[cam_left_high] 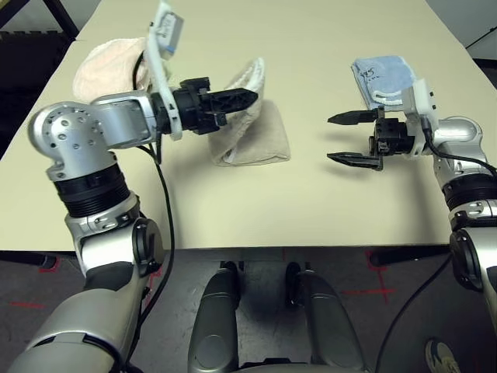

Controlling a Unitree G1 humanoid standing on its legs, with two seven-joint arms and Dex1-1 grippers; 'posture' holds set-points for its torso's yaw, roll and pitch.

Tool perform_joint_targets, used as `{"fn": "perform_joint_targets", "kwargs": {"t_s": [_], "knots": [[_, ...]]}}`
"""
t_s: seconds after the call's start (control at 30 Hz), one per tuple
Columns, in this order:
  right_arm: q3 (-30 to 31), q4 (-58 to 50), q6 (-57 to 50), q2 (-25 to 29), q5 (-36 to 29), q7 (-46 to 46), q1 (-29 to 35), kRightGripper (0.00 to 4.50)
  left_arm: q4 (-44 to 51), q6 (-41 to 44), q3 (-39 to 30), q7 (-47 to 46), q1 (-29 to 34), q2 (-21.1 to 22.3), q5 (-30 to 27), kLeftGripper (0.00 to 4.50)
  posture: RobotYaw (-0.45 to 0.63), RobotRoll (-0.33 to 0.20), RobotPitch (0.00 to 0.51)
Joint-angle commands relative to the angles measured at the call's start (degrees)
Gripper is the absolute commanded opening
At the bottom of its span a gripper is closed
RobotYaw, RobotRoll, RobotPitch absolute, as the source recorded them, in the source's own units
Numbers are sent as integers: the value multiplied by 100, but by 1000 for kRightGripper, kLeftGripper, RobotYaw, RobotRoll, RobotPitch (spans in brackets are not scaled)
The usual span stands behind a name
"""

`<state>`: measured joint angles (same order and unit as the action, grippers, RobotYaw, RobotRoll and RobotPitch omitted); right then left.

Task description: Fold the towel and set it aside.

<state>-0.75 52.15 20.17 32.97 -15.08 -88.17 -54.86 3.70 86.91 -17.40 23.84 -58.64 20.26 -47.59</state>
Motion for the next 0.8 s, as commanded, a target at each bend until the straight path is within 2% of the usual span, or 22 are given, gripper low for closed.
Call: {"fn": "perform_joint_targets", "kwargs": {"t_s": [0.03,0.27,0.63,0.73,0.8], "knots": [[-100,60,83,69,26,14,23,4500,47,-463,481,-97,213,-86,328,49,25,0,219],[-92,83,110,55,35,32,20,4500,-188,-1207,1047,-203,444,-430,788,49,25,0,219],[-90,137,148,87,61,69,-28,4500,-71,-1139,1480,-175,639,-675,817,49,20,0,220],[-85,152,139,99,74,83,-35,4500,-29,-1163,1683,-167,764,-607,892,747,20,0,219],[-92,152,136,99,79,90,-37,4500,-4,-1203,1796,-160,857,-565,948,1436,20,0,219]]}}
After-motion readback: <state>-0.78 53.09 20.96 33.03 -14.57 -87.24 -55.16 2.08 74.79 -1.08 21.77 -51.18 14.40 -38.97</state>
